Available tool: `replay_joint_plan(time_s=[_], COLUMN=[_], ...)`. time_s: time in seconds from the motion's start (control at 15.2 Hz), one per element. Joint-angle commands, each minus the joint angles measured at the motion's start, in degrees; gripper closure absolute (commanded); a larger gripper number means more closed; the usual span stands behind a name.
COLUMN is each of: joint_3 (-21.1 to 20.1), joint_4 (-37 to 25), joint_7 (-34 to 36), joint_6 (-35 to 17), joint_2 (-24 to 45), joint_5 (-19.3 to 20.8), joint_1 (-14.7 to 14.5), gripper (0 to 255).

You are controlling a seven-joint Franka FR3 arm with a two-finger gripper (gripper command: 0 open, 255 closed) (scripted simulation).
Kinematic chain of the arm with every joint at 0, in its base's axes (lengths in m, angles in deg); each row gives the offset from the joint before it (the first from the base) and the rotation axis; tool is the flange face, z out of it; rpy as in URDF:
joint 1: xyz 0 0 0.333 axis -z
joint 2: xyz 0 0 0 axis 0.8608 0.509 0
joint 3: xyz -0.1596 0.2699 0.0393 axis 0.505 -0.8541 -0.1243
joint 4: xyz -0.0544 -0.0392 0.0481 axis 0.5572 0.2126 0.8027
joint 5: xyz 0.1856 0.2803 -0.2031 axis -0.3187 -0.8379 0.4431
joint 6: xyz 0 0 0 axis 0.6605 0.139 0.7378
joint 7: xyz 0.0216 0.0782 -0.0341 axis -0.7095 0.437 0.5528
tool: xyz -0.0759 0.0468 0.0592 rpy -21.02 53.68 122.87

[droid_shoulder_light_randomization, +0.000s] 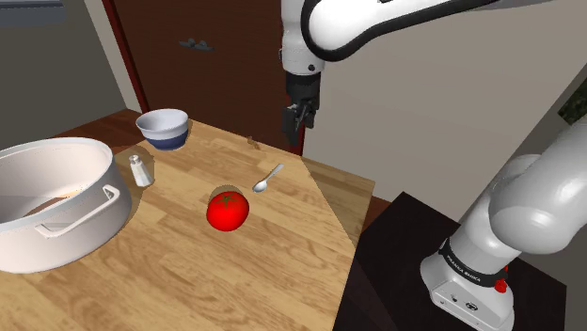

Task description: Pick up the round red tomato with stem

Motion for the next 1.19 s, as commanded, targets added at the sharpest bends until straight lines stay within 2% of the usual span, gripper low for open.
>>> replay_joint_plan(time_s=[0.0, 0.53, 1.06, 1.12], joint_3=[-1.29, -4.84, -5.44, -5.39], joint_4=[-2.13, -15.03, -32.65, -33.13], joint_7=[1.24, 6.55, 10.03, 10.06], joint_6=[-1.35, -2.72, 0.03, 0.14], joint_2=[4.16, 21.81, 40.25, 40.69], joint_5=[0.9, 6.61, 12.65, 12.75], joint_1=[-0.58, -4.34, -11.13, -11.35], gripper=[0, 0, 0, 0])
